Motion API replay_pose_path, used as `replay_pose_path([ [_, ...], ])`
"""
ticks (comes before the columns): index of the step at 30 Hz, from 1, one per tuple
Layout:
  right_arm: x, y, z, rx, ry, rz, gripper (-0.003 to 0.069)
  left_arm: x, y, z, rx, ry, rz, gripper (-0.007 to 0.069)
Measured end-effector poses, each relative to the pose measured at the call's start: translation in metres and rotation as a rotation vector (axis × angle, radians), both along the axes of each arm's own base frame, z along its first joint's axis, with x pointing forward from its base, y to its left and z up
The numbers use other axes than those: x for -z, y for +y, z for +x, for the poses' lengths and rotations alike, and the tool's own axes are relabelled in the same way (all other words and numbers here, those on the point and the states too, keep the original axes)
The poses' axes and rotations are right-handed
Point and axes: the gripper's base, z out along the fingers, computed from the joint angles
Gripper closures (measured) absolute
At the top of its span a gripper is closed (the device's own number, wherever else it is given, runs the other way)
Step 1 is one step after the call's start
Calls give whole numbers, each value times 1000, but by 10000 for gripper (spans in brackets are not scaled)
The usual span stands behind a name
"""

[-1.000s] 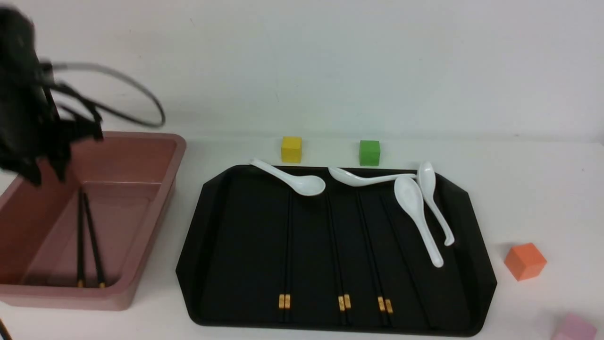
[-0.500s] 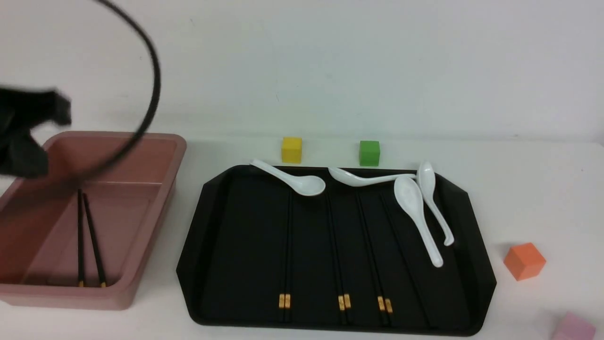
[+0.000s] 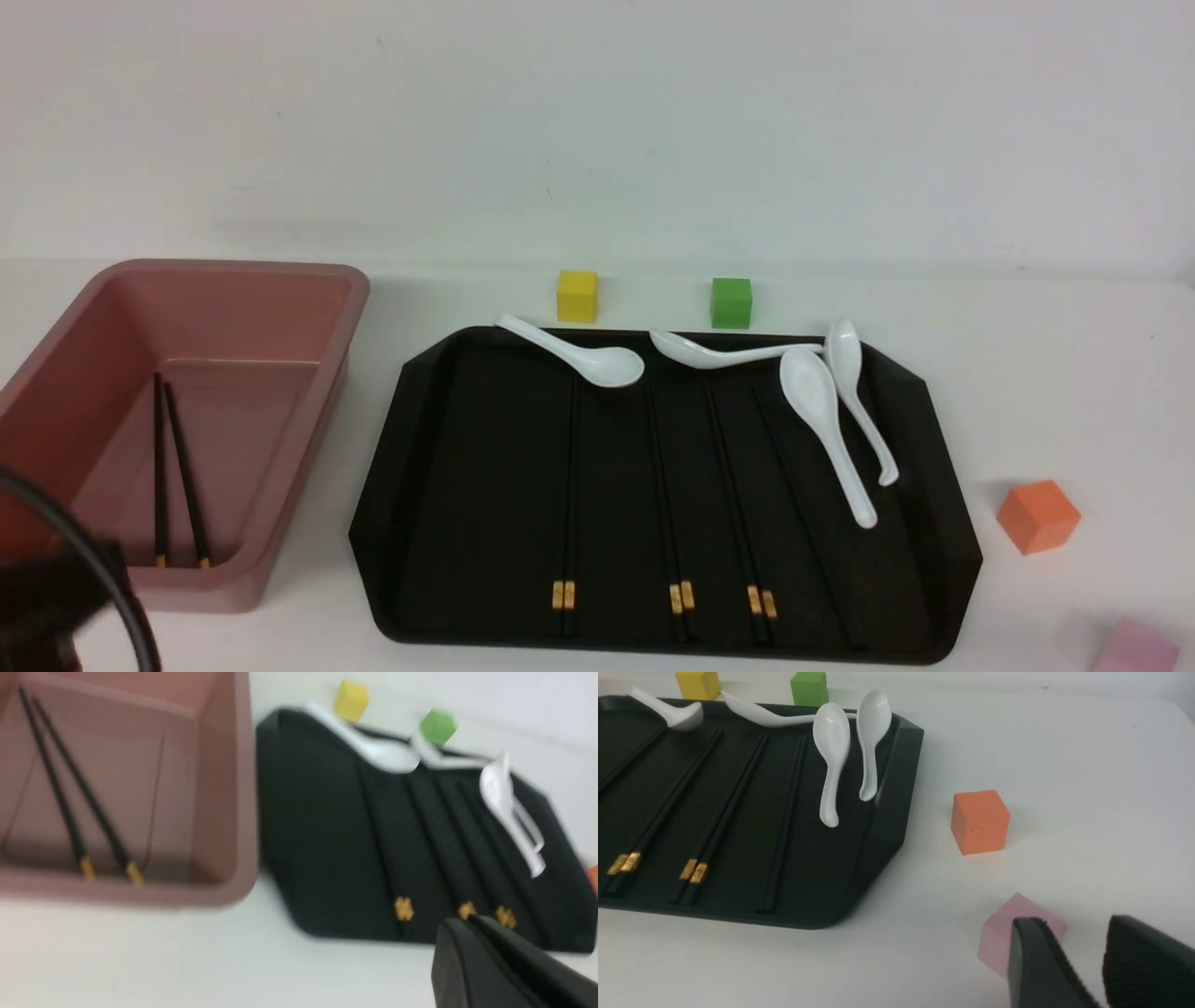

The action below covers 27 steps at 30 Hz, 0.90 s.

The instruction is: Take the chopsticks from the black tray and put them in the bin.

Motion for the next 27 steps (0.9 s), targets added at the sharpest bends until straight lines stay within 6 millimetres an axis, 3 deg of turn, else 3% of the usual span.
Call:
replay_pose_path([
  [4,0,0,0,0,0,0,419,22,0,-3,7,87,21,637],
  [9,0,0,0,0,0,0,419,33,1,-3,4,105,41,637],
  [14,0,0,0,0,0,0,419,40,4,1,-24,-4,51,637],
  [21,0,0,0,0,0,0,419,72,15,-24,-53,-283,67,636],
  [27,0,0,0,0,0,0,419,100,21,-34,-116,-350,92,635],
])
